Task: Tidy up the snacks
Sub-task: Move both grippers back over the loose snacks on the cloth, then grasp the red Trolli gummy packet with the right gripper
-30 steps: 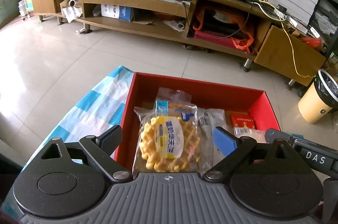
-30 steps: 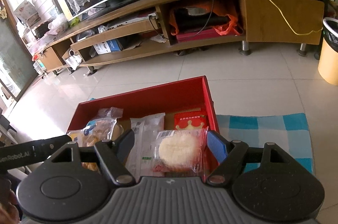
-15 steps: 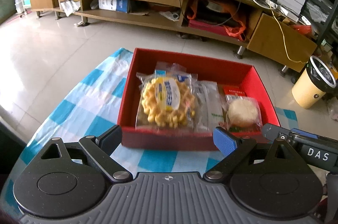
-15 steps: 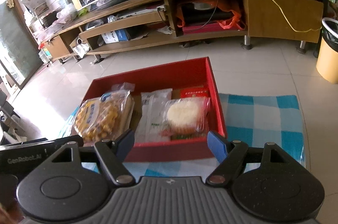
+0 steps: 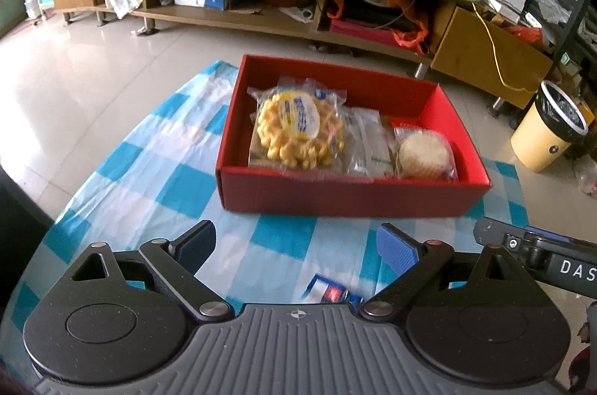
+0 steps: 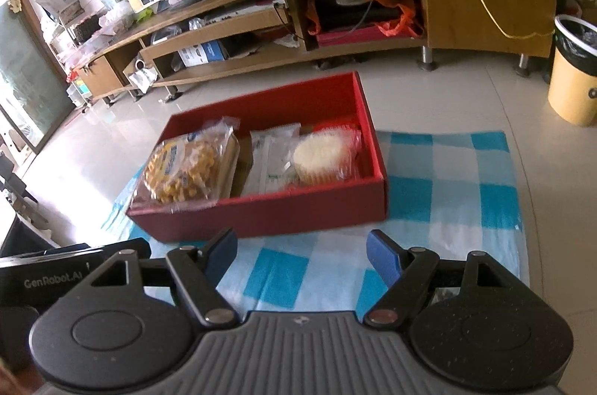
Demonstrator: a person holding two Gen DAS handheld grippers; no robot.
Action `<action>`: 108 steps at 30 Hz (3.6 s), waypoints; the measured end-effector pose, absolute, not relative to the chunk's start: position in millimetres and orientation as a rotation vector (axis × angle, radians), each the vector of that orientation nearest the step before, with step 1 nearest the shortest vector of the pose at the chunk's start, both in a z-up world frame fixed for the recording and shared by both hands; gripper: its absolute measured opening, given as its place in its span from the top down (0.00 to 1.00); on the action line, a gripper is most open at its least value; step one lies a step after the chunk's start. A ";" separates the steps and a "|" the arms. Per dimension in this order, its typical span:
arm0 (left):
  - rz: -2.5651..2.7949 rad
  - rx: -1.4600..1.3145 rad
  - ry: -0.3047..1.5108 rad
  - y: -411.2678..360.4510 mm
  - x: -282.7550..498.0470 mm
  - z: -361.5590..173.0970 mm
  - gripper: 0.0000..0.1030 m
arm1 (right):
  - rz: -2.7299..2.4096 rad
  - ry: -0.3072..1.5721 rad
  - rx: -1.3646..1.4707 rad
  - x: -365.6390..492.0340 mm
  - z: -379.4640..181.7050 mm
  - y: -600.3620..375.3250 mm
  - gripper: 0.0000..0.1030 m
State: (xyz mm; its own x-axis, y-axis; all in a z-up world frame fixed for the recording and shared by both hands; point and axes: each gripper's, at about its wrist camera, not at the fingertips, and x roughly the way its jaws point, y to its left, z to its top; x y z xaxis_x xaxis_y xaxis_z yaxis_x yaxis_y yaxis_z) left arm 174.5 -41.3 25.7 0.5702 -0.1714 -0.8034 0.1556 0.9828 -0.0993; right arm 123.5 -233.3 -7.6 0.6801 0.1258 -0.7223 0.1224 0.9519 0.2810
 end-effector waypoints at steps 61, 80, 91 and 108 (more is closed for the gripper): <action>-0.461 0.100 1.278 -40.2 88.9 -45.7 0.43 | 0.314 1.061 0.008 60.2 -67.8 -215.0 0.25; -0.424 -0.051 1.297 -8.2 106.9 -42.9 0.23 | 0.500 1.128 -0.207 52.1 -100.7 -146.8 0.07; -0.411 0.022 1.290 -26.3 100.2 -46.9 0.21 | 0.482 1.083 -0.330 39.2 -109.2 -130.6 0.00; -0.432 0.280 1.214 -68.7 81.3 -53.8 0.28 | 0.544 1.169 -0.165 24.1 -92.9 -163.5 0.09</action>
State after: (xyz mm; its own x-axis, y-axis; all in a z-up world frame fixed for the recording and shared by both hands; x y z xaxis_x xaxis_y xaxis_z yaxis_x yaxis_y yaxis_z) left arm 81.3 -68.7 -53.8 0.2829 -0.1703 -0.9439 0.4642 0.8855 -0.0206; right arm 24.1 -163.5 -92.9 0.2791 0.3192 -0.9056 -0.4867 0.8600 0.1531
